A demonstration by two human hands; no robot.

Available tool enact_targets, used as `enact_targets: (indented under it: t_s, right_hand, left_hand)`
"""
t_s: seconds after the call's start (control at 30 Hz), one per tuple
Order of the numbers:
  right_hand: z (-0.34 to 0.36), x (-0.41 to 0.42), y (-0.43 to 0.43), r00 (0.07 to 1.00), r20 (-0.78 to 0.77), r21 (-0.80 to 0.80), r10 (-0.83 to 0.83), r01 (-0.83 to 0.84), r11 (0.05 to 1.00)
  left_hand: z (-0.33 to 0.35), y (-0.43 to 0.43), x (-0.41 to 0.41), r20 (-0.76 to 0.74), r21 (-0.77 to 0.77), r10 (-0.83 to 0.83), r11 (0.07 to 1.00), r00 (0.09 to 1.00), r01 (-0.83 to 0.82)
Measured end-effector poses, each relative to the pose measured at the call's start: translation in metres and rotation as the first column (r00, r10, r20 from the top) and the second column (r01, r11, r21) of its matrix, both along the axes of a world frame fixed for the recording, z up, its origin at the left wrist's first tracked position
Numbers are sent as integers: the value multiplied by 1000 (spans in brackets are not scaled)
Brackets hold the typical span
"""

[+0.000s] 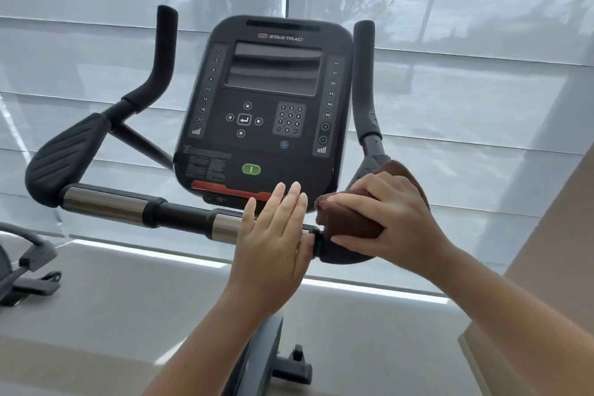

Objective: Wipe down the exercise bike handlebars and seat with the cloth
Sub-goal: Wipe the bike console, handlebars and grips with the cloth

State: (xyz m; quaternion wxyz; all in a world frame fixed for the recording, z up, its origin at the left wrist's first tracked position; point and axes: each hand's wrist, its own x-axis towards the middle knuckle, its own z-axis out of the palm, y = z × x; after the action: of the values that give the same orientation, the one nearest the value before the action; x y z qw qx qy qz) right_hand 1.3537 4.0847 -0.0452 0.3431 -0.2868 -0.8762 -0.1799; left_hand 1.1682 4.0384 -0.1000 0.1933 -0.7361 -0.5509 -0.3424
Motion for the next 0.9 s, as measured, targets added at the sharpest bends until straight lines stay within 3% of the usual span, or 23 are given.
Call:
enact_targets:
  t_s: [0.17, 0.4, 0.5, 0.63, 0.73, 0.9]
  right_hand:
    - [34, 1, 41, 973, -122, -159, -197, 177, 971]
    - [-2, 4, -10, 996, -64, -107, 64, -70, 992]
    - [11, 2, 7, 999, -29, -82, 39, -41, 996]
    - [32, -8, 27, 989, -94, -159, -110, 94, 983]
    - [13, -11, 1, 991, -127, -141, -50, 32, 989]
    - [-4, -8, -14, 997, -53, -41, 53, -55, 998]
  left_hand:
    - [1, 2, 1, 25, 17, -2, 1000, 1000, 1]
    - [0, 4, 2, 8, 40, 19, 999, 1000, -19]
    - [-1, 4, 2, 1, 41, 29, 999, 1000, -29]
    - [-1, 3, 2, 0, 32, 34, 999, 999, -34]
    - [-1, 1, 2, 11, 37, 22, 999, 1000, -22]
    - [-2, 2, 1, 11, 39, 10, 999, 1000, -10]
